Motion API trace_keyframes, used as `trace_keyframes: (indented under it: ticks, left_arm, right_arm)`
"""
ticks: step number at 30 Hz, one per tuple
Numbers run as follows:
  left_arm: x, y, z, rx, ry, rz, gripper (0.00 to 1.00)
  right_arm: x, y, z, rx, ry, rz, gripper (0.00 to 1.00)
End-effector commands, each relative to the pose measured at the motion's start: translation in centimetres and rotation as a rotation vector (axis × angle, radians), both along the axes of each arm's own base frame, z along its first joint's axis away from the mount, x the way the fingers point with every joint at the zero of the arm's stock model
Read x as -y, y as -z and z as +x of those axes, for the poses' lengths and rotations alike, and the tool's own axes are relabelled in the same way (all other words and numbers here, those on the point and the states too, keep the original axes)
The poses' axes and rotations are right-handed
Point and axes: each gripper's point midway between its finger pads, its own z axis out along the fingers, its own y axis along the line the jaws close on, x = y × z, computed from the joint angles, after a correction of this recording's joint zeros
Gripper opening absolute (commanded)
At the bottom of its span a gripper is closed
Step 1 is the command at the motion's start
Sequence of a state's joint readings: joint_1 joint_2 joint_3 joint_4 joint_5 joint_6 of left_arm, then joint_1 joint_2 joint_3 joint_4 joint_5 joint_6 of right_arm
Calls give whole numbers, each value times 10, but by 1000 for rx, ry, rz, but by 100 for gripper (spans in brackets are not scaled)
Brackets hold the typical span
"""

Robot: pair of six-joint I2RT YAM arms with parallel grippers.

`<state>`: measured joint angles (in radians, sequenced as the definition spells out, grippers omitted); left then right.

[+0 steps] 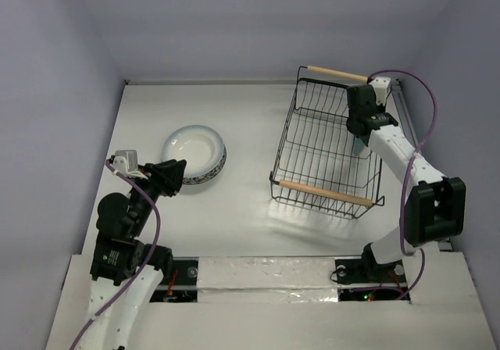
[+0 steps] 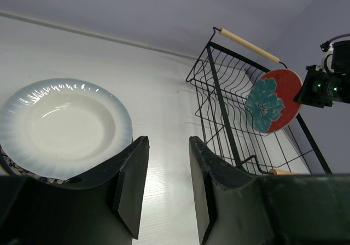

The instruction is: Unload the plates from the dish rack

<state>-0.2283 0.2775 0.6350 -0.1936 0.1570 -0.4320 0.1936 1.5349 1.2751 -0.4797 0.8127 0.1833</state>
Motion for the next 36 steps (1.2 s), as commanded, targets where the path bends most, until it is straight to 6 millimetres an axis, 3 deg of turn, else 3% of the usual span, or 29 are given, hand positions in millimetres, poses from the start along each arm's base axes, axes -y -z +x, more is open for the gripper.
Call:
trace_keyframes:
  ticks: [1,6,8,12,16,17,18,19,20,21,22,23,25,26,27,29,30,32,33,36]
  left_arm:
    - [1,-10,-1,31,6,-8,32]
    - [1,-9,0,28,4,-7,32]
    - [1,-9,0,27,4,-7,32]
    - [1,-9,0,27,4,-7,32]
    - [0,-9,2,24,-3,-6,32]
    - [0,-8,2,20,-3,-5,32]
    - [0,-8,2,21,-2,-5,32]
    - [0,-7,3,17,-2,-4,32]
    - [1,-6,4,12,0,-3,32]
    - [1,-6,4,13,0,-2,32]
    - [-1,-5,5,10,-8,-1,32]
    - [-1,-5,5,8,-9,-2,33]
    - [-1,-5,6,5,-11,-2,35]
    - [-1,-4,6,2,-11,-1,37]
    - [-1,-4,7,2,-12,-1,42]
    - [-2,-5,6,4,-16,0,47]
    - [-4,-6,6,8,-23,0,49]
    - [-8,-9,5,17,-45,-2,50]
    - [-11,-10,5,18,-63,-5,51]
    - [-16,-13,2,29,-87,-12,51]
  right_arm:
    - [6,-77,-6,226,52,-66,0]
    - [-1,-119,-23,310,53,-81,0]
    - [-8,-145,-32,385,14,-15,0]
    - [-41,-195,-50,559,-150,143,0]
    - [-84,-232,-61,717,-341,343,0]
    - [-108,-238,-61,745,-435,435,0]
    - [-122,-236,-60,751,-482,487,0]
    - [-134,-245,-58,798,-534,547,0]
    - [-165,-247,-59,798,-651,662,0]
    - [-180,-239,-55,782,-699,719,0]
    - [-198,-247,-54,812,-763,782,0]
    - [-233,-235,-52,757,-848,880,0]
    - [-268,-240,-48,758,-932,961,0]
    - [-293,-221,-36,693,-951,989,0]
    - [-320,-218,-42,657,-996,1031,0]
    - [-353,-227,-42,645,-1044,1091,0]
    - [-374,-206,-32,594,-1040,1106,0]
    - [-410,-211,-40,561,-1127,1178,0]
    - [-428,-190,-32,504,-1115,1213,0]
    - [-458,-185,-30,459,-1138,1277,0]
